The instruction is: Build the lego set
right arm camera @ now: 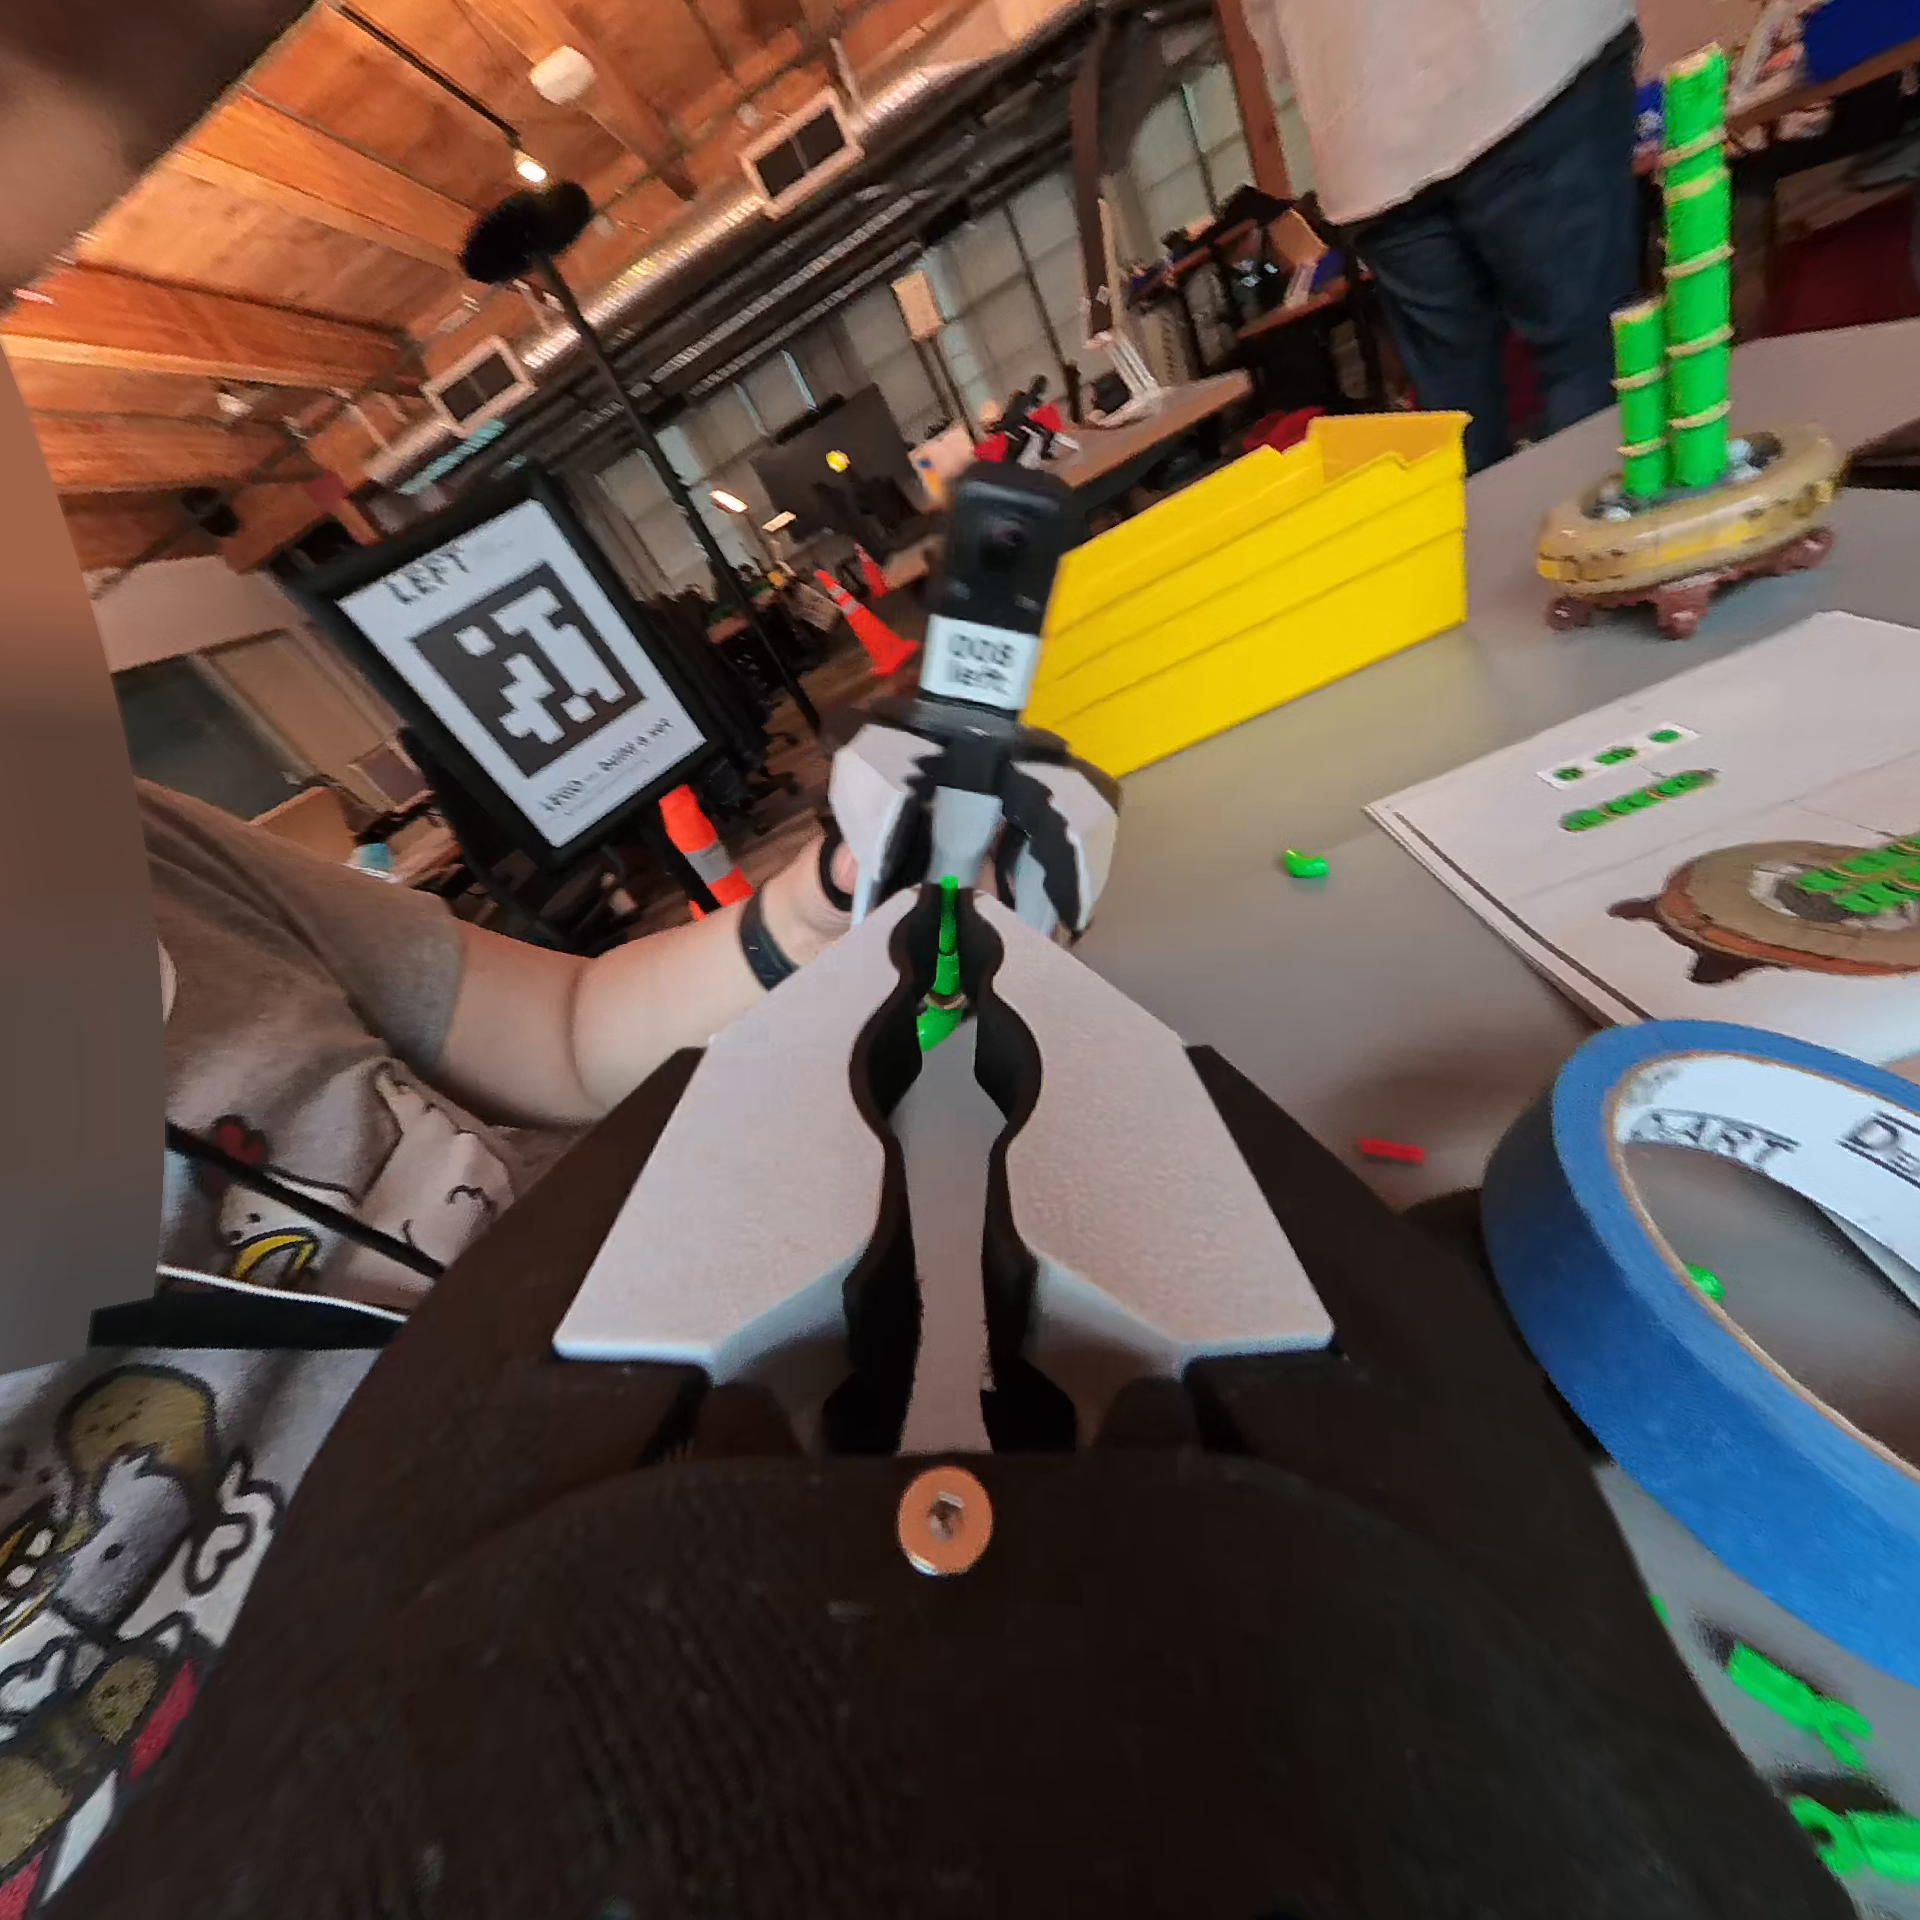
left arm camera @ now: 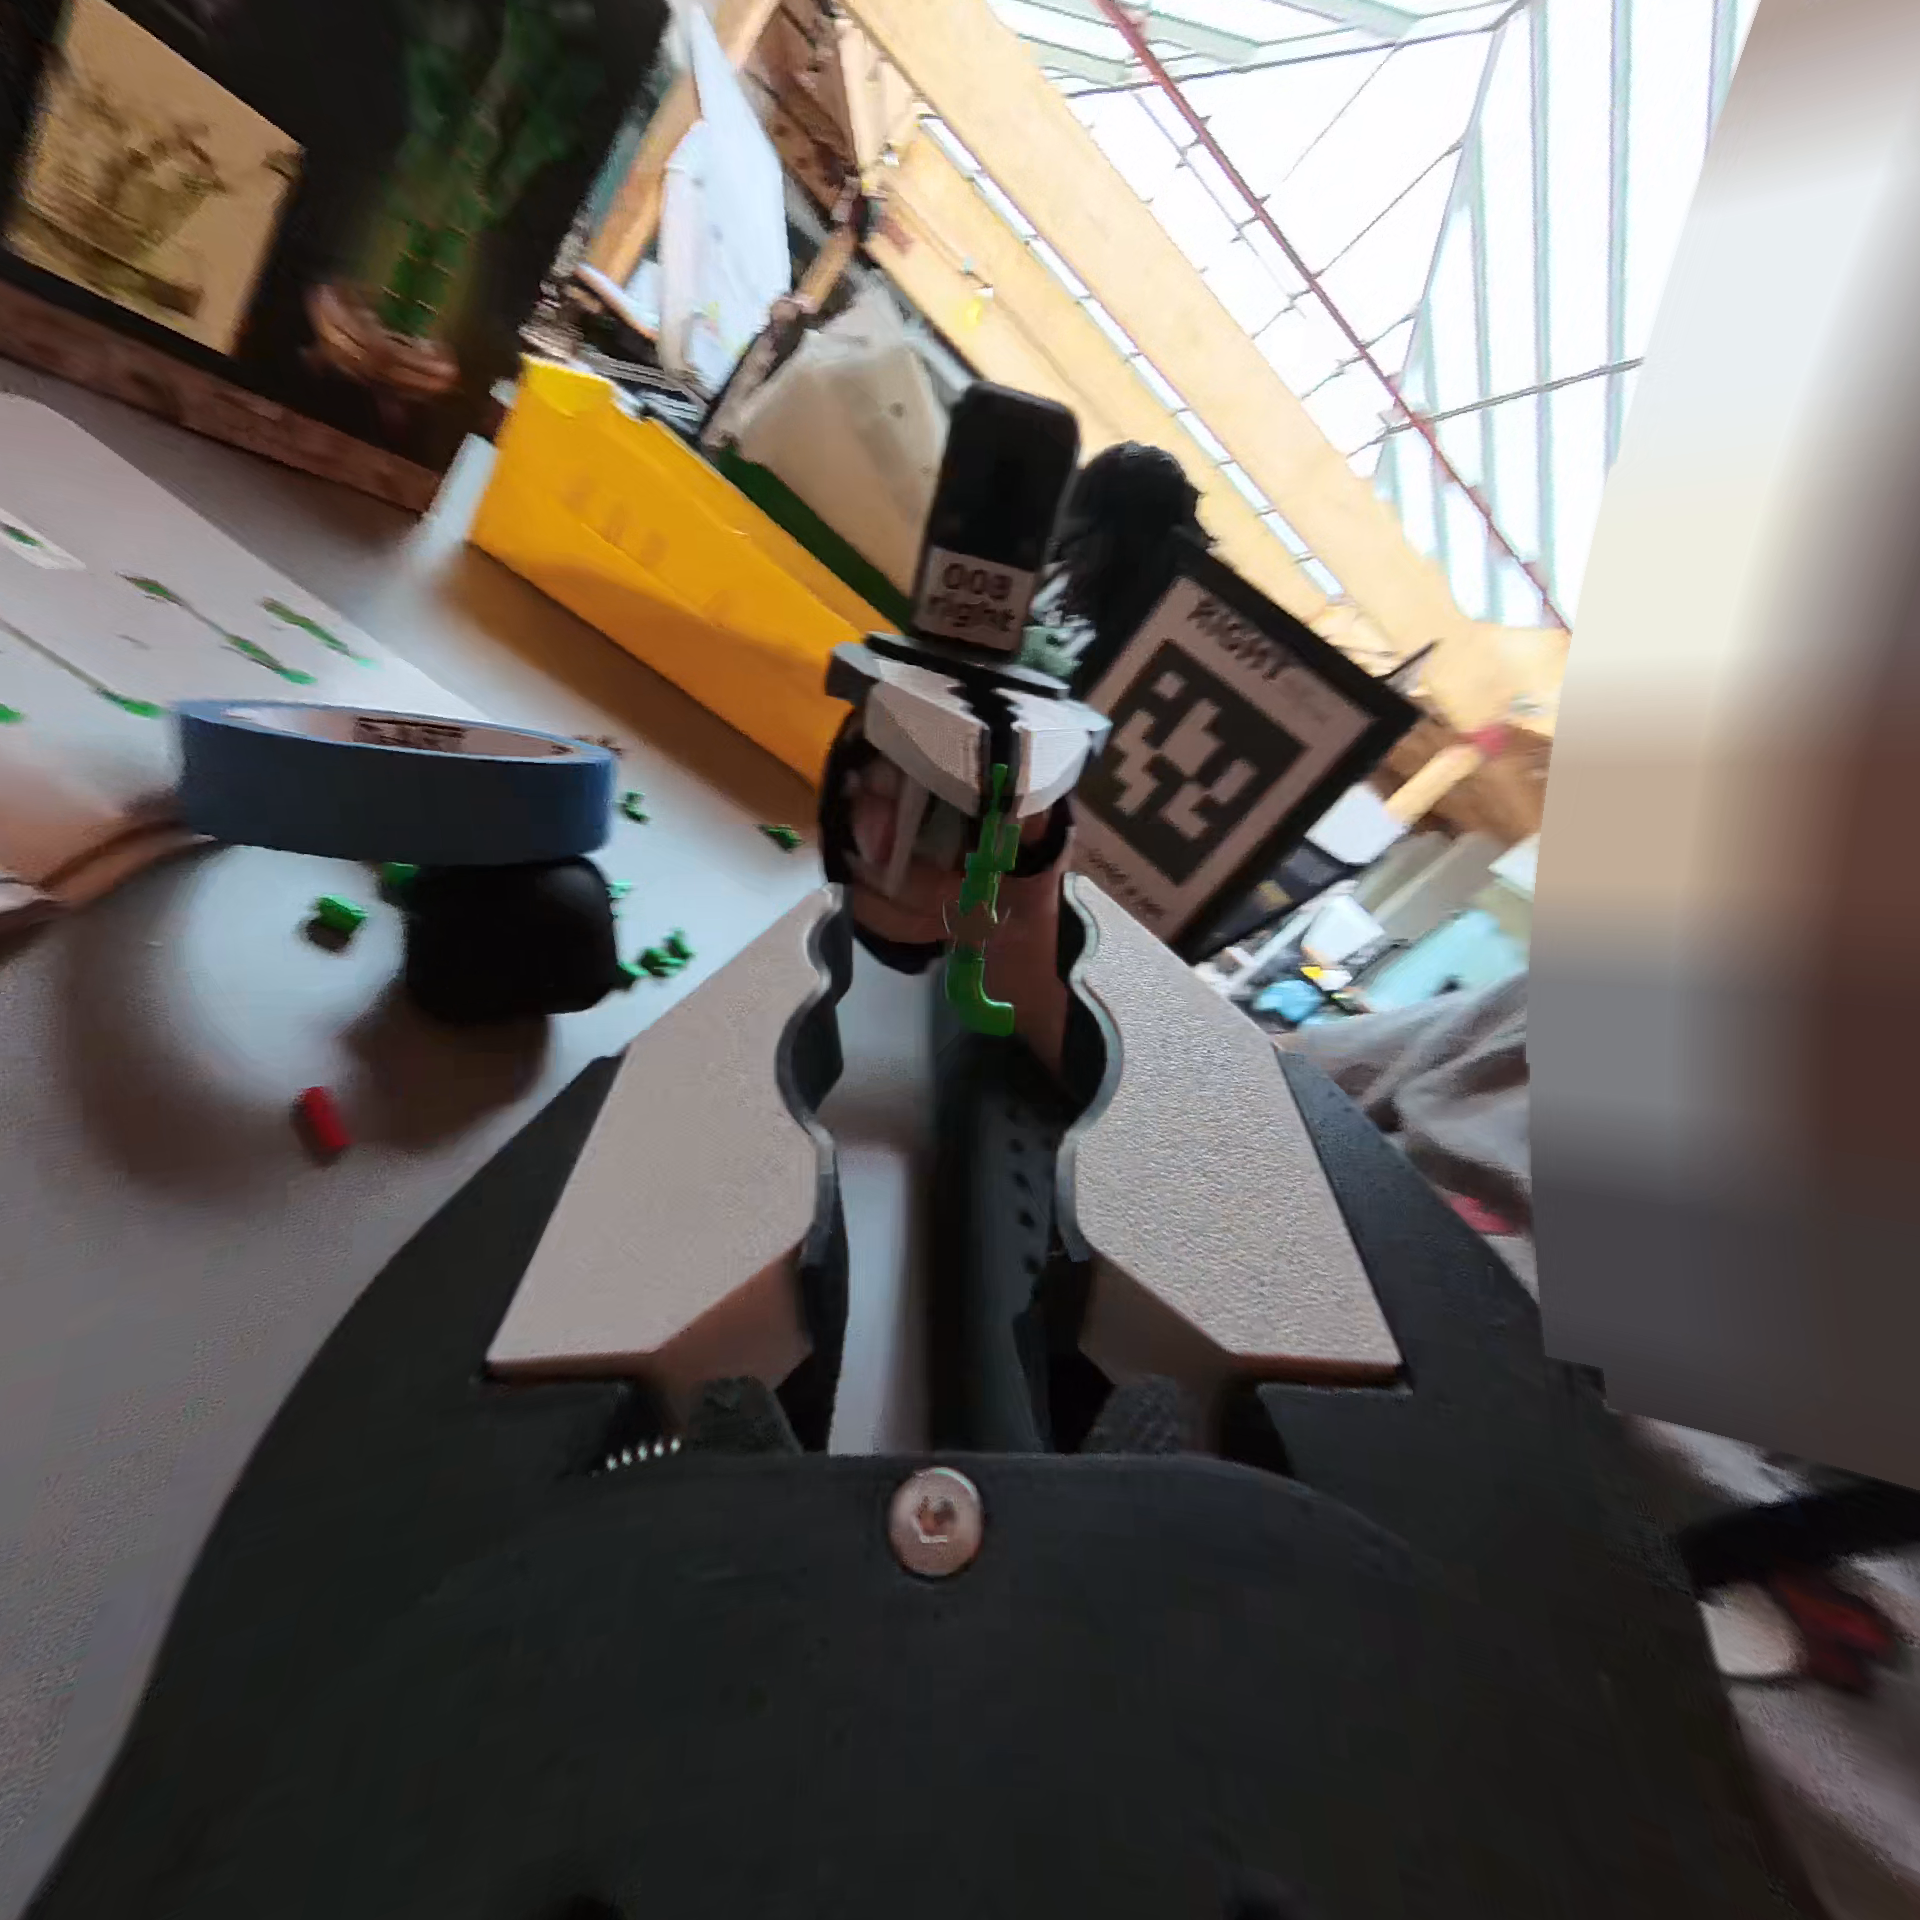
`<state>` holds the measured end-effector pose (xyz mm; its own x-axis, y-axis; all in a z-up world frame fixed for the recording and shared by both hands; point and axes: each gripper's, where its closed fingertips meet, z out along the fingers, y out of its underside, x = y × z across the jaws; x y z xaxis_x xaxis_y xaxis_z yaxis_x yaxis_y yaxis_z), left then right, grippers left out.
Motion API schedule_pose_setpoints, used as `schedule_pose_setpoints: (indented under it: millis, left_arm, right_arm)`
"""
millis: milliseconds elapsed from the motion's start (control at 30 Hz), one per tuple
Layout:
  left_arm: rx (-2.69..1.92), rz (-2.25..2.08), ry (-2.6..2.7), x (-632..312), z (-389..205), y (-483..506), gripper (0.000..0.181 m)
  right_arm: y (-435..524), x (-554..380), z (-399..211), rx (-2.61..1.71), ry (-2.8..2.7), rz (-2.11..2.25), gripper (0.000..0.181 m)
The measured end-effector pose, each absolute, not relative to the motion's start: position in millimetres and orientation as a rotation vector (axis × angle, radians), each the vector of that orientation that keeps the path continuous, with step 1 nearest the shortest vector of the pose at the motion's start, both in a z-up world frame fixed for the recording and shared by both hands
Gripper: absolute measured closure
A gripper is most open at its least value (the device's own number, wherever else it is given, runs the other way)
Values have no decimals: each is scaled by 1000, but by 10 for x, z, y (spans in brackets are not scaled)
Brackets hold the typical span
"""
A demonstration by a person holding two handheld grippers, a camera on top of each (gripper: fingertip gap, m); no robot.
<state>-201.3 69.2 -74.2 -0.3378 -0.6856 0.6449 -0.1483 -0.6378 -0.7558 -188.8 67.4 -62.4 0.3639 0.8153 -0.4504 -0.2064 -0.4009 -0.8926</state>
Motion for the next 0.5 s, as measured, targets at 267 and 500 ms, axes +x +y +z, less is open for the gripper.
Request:
schedule_pose_setpoints:
  millis: [267, 500]
  left_arm:
    - [-1462, -2305, 1323, -2029, -758, 214, 152]
    - [-1424, -2335, 1479, -2033, -812, -27, 164]
  right_arm:
    - [272, -2007, -266, -1363, -727, 1419, 181]
    - [186, -2091, -335, -1376, -807, 1441, 181]
